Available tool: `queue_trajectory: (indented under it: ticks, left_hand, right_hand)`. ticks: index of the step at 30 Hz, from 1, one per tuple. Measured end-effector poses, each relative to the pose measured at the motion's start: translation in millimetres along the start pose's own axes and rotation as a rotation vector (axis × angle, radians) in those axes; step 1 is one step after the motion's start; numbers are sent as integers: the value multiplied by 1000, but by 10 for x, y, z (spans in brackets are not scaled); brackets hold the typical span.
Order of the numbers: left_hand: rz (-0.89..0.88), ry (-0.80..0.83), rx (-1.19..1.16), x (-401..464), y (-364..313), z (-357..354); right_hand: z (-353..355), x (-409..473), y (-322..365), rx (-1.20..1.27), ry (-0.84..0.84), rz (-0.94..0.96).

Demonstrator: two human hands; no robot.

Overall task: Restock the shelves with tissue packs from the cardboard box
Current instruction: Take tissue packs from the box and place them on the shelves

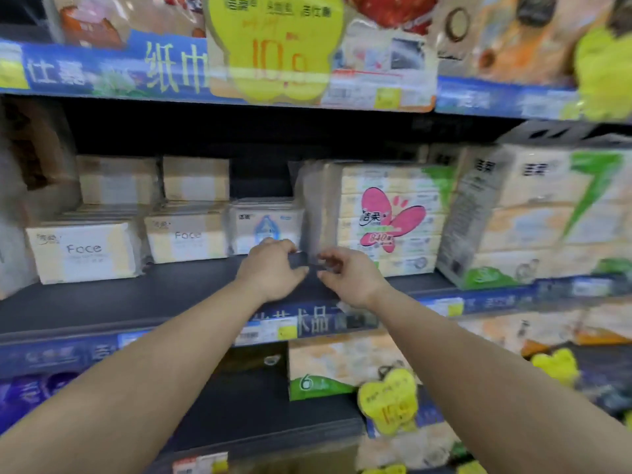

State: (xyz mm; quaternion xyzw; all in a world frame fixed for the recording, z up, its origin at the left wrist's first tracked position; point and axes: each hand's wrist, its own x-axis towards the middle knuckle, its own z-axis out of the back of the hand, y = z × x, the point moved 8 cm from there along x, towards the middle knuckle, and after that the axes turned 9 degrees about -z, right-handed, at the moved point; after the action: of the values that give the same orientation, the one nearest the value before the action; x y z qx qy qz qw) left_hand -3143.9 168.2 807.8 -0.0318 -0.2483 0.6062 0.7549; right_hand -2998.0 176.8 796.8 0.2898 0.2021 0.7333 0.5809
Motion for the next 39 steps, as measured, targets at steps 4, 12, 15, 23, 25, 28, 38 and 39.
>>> queue_trajectory:
  ticks: [4,12,15,23,25,28,38,39]
  left_hand:
    - [-211,56,17,-143,-1574,-693]
    - [-608,316,13,-535,-4690,-2166]
    - [-742,359,-24,-669,-5620,-2627]
    - [-990,456,-39,-557,-7397,-3808]
    - [-1017,496,-61,-336,-7761,-4094]
    - [-1019,538,-92,49,-8324,-4444]
    - [-1089,670,-107,518,-9918,-5767]
    - [-1092,685,-114,527,-10080,-5899]
  right_hand:
    - [1102,-813,-1128,-152,-138,-180]
    - [3048,-2754,-3411,-461,-317,-643]
    - [3531,-3357,-3993,-476,-380,-788]
    - [4467,-4060,-5527,-441,-465,-1052]
    - [4722,-4039,-5882,-417,-489,-1095]
    - [5158,-3965,-6417,-401,-527,-1164]
    - [6088,-3978,-8088,-318,-574,-1284]
    - [6172,-4000,-8269,-312,-573,-1288]
